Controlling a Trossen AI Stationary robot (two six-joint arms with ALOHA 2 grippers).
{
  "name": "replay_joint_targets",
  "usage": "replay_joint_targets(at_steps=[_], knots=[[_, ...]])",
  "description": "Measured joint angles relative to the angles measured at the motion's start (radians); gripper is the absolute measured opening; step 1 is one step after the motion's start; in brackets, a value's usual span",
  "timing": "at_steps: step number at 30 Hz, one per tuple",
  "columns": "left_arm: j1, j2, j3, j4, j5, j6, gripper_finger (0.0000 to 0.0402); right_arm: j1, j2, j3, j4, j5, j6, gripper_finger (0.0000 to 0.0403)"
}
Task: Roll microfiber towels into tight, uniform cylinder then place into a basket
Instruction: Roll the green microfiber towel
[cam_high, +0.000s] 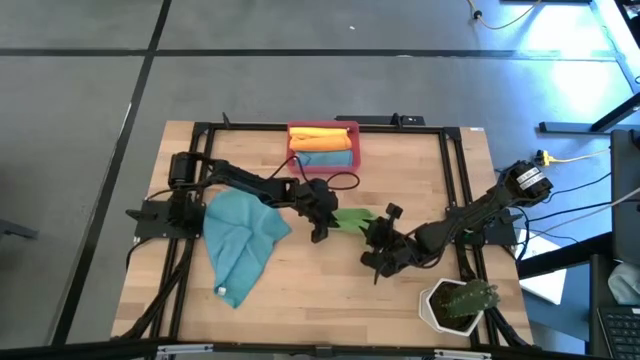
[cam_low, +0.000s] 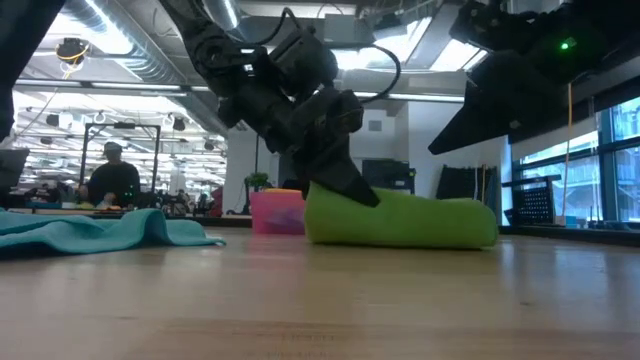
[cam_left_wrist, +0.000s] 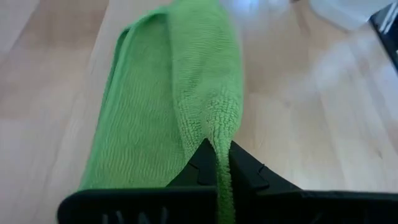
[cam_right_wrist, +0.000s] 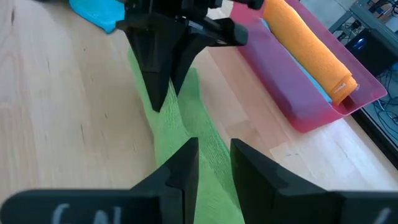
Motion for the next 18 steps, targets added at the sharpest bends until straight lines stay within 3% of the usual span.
replay_joint_targets(at_steps=[5,12,18], knots=[[0.003,0.0,-0.016,0.082,0.033,-0.02,0.0,-0.013,0.0,0.0,-0.003,0.0,-0.002,0.0094],[0.021,0.0,-0.142,0.253,0.066,-0.113,0.0,-0.012,0.0,0.0,-0.003,0.0,-0.002,0.0094],[0.035,0.0,-0.206,0.295,0.075,-0.176,0.0,-0.012,0.0,0.0,0.034,0.0,-0.004,0.0094]])
